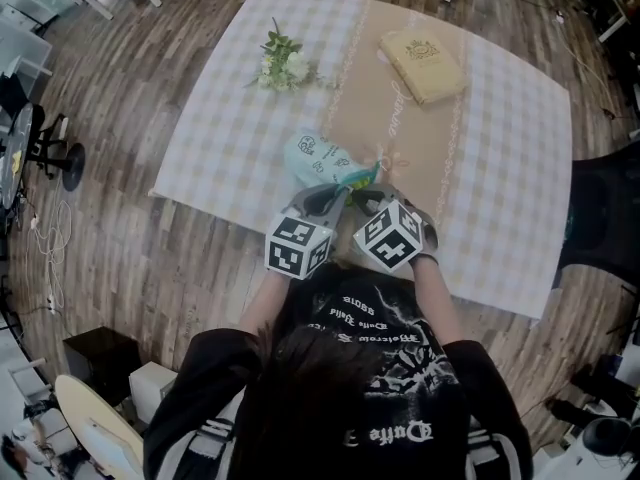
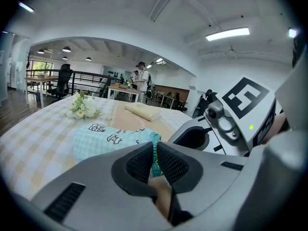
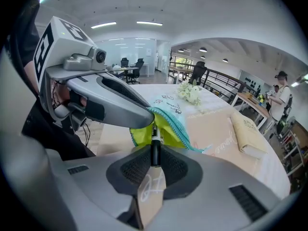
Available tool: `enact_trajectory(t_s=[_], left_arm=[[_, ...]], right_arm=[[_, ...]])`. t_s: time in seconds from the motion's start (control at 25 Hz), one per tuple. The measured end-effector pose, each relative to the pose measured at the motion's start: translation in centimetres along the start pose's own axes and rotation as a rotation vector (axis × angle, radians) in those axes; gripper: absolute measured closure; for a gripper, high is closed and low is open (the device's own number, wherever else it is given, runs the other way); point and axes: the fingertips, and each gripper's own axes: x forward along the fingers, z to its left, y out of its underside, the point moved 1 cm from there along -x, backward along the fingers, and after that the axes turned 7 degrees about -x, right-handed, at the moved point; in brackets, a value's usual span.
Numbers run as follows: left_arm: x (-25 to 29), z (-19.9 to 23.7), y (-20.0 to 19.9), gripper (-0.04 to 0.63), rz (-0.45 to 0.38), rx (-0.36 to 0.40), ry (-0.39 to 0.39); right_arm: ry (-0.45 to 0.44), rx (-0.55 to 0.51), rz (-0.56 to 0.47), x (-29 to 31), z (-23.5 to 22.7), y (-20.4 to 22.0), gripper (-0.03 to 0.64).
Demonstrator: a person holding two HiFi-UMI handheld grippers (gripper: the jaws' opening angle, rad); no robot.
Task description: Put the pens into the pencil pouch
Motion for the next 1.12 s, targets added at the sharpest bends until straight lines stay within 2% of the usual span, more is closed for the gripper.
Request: enact_trajectory(t_s=[0.56,1.12], left_arm=[[-0.1,0.1,-0.1,0.555,0.0,-0.009,-0.007],[0.1,0.5,-0.6,0.555,-0.017,-0.031,-0.019]], right_arm=[[0.004,-0.04,-0.009,2.0,-0.8,-0.5,0.548],[0.133,-0.006,-0.053,1.5,-2.7,-0.9,0.534]])
